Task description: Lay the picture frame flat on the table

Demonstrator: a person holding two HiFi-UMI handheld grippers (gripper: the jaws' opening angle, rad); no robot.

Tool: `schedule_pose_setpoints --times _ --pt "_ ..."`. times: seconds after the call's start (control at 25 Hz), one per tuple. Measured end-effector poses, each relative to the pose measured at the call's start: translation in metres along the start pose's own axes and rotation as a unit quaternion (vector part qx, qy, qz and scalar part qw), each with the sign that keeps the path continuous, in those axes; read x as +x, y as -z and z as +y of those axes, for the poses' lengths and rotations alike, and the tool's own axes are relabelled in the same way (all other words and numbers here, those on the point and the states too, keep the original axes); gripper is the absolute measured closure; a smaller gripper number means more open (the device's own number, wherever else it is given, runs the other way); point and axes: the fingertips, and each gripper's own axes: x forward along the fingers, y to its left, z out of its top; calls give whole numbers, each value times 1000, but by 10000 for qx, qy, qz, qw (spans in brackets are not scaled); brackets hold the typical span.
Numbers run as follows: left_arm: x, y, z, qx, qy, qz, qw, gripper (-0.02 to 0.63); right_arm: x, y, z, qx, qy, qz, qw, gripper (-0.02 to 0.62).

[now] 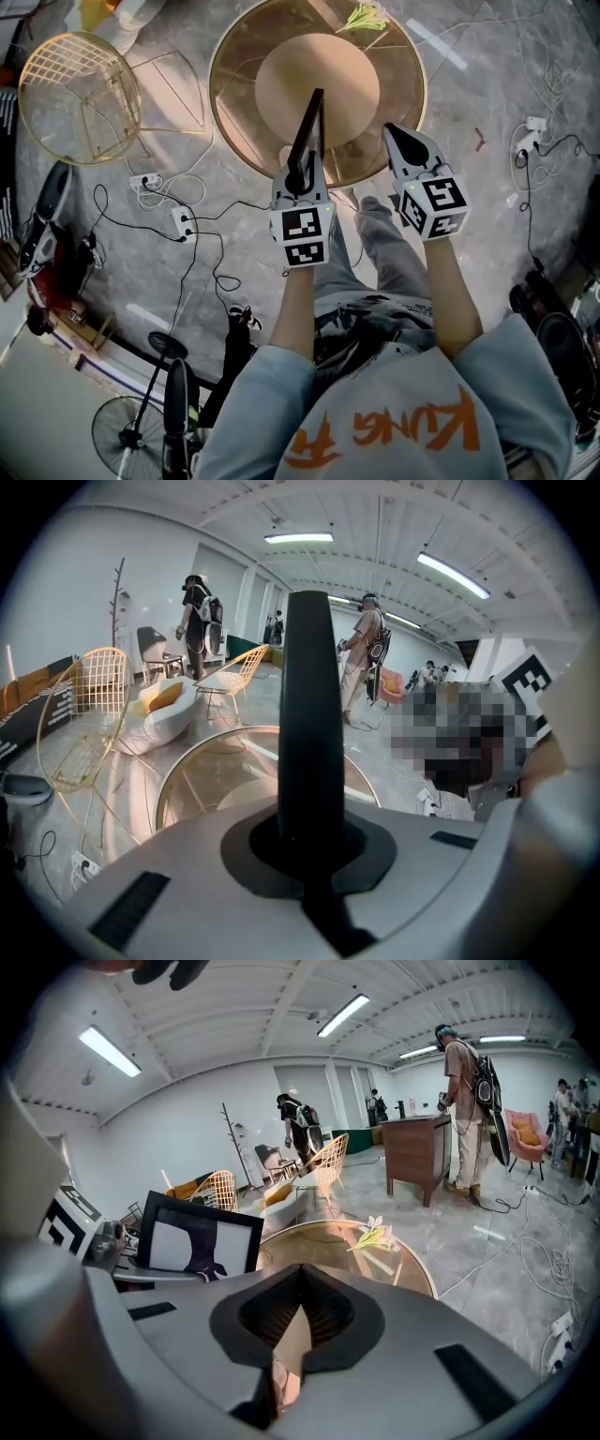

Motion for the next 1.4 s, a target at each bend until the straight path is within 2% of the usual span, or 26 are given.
schedule_pose_setpoints --times 0.16,0.68,1.08,1.24,1.4 --pt "30 13 -1 221 180 212 9994 580 16 23 -13 102 68 185 9998 597" --pt "100 42 8 363 828 649 9938 580 53 77 -36 446 395 431 9973 597" --pt "130 39 10 784 1333 785 9849 578 72 91 -42 853 806 242 9928 597" --pt "147 35 17 1103 1351 873 9808 571 81 95 -45 923 841 216 9919 597" --pt "156 35 19 1282 1553 1026 9741 555 90 98 -41 972 811 204 9917 597"
